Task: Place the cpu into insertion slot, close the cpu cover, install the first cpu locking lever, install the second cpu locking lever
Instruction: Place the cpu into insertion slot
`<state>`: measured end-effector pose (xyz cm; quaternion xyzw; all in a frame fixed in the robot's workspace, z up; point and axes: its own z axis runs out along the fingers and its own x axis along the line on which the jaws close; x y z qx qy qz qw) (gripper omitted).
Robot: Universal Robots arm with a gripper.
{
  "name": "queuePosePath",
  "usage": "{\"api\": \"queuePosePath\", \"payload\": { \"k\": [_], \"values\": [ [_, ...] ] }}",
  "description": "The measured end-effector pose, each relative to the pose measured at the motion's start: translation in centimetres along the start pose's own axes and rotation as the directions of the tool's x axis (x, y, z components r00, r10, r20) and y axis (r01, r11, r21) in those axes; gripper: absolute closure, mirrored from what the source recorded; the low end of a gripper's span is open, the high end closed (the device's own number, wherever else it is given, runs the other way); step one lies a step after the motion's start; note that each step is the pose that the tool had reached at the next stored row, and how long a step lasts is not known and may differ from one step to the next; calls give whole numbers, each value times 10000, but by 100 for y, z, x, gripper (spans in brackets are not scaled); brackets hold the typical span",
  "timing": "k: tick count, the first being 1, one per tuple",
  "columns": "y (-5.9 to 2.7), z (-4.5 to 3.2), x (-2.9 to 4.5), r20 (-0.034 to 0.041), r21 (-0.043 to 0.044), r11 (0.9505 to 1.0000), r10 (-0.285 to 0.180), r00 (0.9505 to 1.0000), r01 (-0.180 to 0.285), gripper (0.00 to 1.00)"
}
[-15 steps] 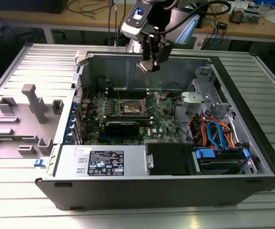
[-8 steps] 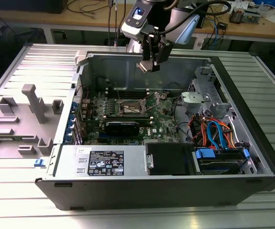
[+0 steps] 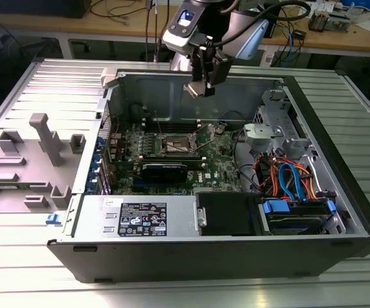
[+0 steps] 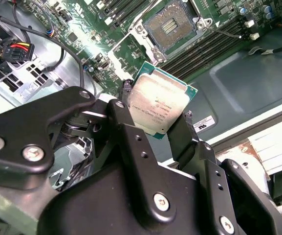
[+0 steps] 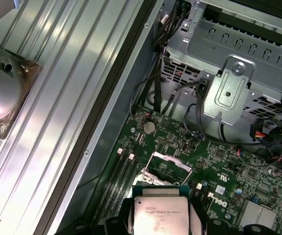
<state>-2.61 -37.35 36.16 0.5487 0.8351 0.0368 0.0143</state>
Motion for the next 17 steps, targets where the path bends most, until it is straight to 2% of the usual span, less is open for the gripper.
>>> {"api": "queuePosePath", "payload": {
  "k": [4, 8, 11, 15, 17],
  "values": [
    [-2, 16, -1, 39, -7, 9989, 475, 9989, -475, 46],
    [-3, 32, -2, 77, -15, 9951, 989, 9951, -989, 46],
    [-4, 46, -2, 107, -18, 9899, 1419, 9898, -1419, 46],
    [-5, 63, -2, 155, -23, 9773, 2119, 9772, -2119, 46],
    [-6, 66, -2, 158, 16, 9740, 2265, 9739, -2266, 46]
  ]
}}
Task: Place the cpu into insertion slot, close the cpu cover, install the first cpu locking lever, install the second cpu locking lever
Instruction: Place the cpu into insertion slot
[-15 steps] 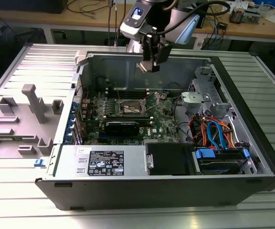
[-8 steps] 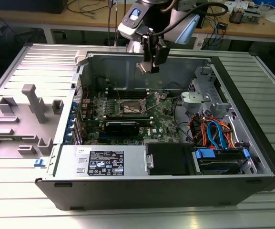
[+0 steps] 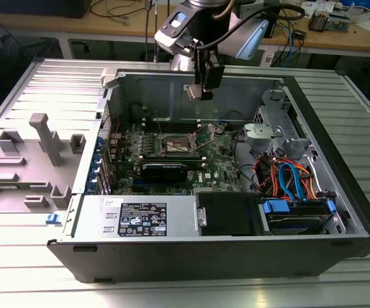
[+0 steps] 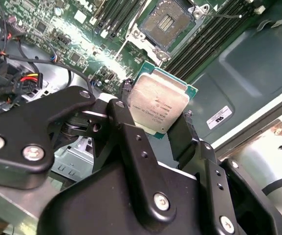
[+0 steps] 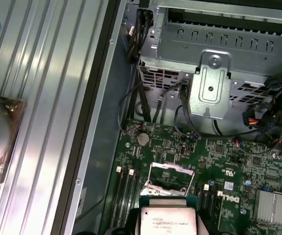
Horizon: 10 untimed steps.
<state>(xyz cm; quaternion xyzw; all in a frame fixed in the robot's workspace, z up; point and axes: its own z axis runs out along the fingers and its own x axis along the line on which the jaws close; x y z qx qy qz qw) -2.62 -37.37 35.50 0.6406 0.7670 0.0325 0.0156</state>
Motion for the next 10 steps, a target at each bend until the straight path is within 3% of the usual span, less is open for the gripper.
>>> {"api": "queuePosePath", "payload": {
  "k": [3, 10],
  "values": [
    [-1, 11, 0, 5, 42, 9998, 194, 9998, -194, 46],
    [-3, 22, 0, 28, 37, 9986, 523, 9986, -523, 46]
  ]
}}
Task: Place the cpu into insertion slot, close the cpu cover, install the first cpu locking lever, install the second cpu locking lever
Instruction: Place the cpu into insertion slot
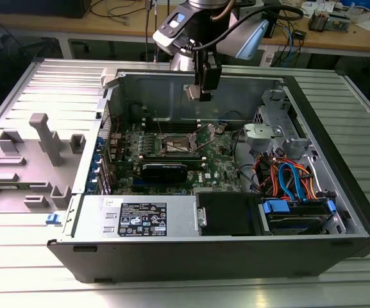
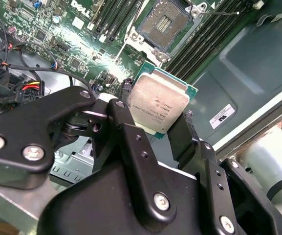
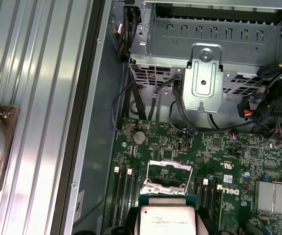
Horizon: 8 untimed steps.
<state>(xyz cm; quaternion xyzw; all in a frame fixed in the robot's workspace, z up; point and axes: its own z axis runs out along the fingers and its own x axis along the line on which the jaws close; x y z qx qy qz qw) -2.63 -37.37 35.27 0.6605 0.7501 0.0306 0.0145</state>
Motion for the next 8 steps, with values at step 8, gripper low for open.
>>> {"api": "queuePosePath", "payload": {
  "k": [8],
  "values": [
    [-1, 0, 0, 0, -1, 10000, 1, 10000, -1, 46]
  ]
}}
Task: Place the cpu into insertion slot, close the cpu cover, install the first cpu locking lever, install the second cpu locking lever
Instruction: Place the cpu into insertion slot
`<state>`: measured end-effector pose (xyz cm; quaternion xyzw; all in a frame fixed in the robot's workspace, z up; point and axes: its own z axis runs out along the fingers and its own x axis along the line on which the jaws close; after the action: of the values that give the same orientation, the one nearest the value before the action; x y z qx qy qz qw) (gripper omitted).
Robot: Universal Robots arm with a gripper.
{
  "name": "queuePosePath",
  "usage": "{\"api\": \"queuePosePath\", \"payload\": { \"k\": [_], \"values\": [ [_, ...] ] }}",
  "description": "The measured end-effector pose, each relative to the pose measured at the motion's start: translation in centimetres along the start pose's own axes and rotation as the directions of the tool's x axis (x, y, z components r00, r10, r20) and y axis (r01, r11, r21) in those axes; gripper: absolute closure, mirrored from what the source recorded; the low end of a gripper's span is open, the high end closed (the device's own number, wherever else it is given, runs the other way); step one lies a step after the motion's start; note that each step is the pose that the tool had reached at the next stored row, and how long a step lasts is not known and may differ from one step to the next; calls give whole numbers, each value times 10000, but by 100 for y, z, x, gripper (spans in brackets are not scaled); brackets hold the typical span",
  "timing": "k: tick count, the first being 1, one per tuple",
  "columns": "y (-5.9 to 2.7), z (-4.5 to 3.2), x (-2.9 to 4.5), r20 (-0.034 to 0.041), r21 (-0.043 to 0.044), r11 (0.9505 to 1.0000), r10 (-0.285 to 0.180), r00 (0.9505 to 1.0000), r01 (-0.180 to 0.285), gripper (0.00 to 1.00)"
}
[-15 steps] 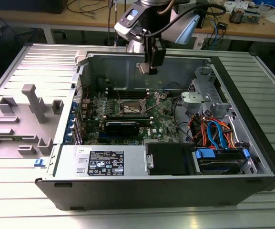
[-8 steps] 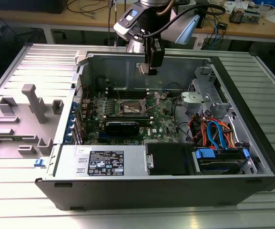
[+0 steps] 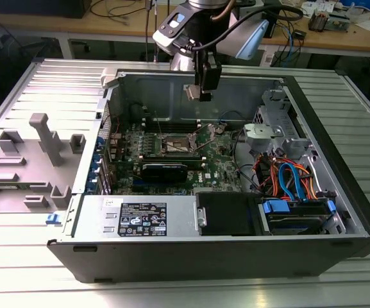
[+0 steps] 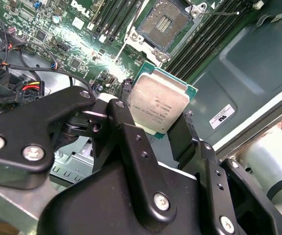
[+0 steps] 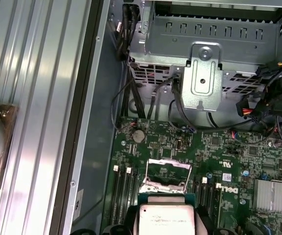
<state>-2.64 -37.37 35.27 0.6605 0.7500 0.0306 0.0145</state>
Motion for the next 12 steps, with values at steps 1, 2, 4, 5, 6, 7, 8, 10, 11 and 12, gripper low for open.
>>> {"api": "queuePosePath", "payload": {
  "k": [1, 2, 4, 5, 6, 7, 8, 10, 11, 12],
  "values": [
    [-1, 0, 0, 1, 0, 10000, -1, 10000, 1, 46],
    [-4, 0, 1, -1, 0, 10000, 3, 10000, -3, 46],
    [-8, 1, 1, 0, 1, 10000, 1, 10000, -1, 46],
    [-31, 2, 4, 1, -1, 10000, 47, 10000, -47, 46],
    [-52, 2, 6, 5, -2, 10000, 96, 10000, -96, 46],
    [-65, 2, 8, 5, -3, 9999, 120, 9999, -120, 46],
    [-79, 2, 10, 6, -3, 9999, 144, 9999, -144, 46],
    [-93, 1, 12, 9, -3, 9999, 169, 9999, -169, 46],
    [-99, 0, 13, 10, -3, 9998, 175, 9998, -175, 46],
    [-100, 0, 13, 10, -3, 9998, 176, 9998, -176, 46]
  ]
}}
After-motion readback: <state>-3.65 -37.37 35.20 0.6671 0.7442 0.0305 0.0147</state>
